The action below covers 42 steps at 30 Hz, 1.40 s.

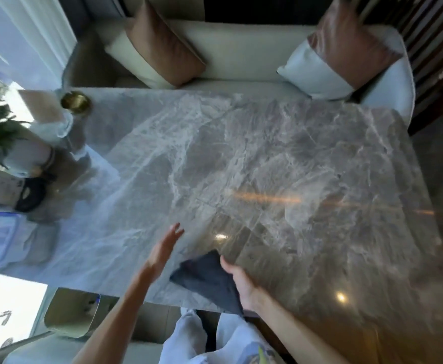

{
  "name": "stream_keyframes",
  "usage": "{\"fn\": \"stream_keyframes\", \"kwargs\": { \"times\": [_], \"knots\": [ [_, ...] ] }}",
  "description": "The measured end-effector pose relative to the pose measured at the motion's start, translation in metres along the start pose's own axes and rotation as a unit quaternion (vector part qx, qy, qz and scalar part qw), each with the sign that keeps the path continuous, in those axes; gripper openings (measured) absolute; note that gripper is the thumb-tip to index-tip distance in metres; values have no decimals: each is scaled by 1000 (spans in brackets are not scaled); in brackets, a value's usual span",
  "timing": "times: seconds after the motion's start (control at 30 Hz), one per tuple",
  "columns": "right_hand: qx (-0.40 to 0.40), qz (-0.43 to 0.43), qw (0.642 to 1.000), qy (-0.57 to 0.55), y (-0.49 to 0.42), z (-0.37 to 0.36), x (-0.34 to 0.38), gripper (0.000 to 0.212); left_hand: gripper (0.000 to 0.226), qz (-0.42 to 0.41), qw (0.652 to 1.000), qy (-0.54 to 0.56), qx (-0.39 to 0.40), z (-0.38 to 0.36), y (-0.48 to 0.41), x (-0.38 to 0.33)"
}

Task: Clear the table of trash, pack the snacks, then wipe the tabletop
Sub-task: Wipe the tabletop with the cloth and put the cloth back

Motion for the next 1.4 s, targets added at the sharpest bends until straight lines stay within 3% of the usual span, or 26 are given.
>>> {"fn": "stream_keyframes", "kwargs": {
  "times": [0.1,0.17,0.33,0.5,0.6,0.83,1.0,1.27,1.4],
  "knots": [
    [41,-5,997,-60,10,-27,43,67,56,56,991,102,65,2,32,10],
    [58,18,996,-71,12,-43,69,72,55,71,981,171,64,4,44,7],
    [140,31,985,-94,20,-109,115,82,45,-36,977,211,19,48,88,-46],
    [160,21,986,-49,10,-161,138,83,43,-54,970,236,5,97,105,-83],
    [149,40,988,26,-2,-188,151,66,42,-50,967,247,24,126,105,-94],
    [141,75,986,51,-46,-253,163,29,47,-37,968,239,71,213,80,-111],
    [96,96,989,63,-80,-302,175,42,35,-35,974,205,86,281,49,-134],
    [52,102,993,27,-133,-377,191,40,36,-9,976,183,114,375,8,-159],
    [-12,94,995,37,-159,-387,192,34,29,18,992,111,63,403,-15,-160]
  ]
}}
Point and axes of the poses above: each hand's wrist, its own y-axis away from the middle knuckle, its own z-axis out of the back of the hand, x = y × z, the point moved 5 cm from there along -y, towards the middle knuckle, and after that the axes turned 2 degrees about -x, right-handed, at the moved point
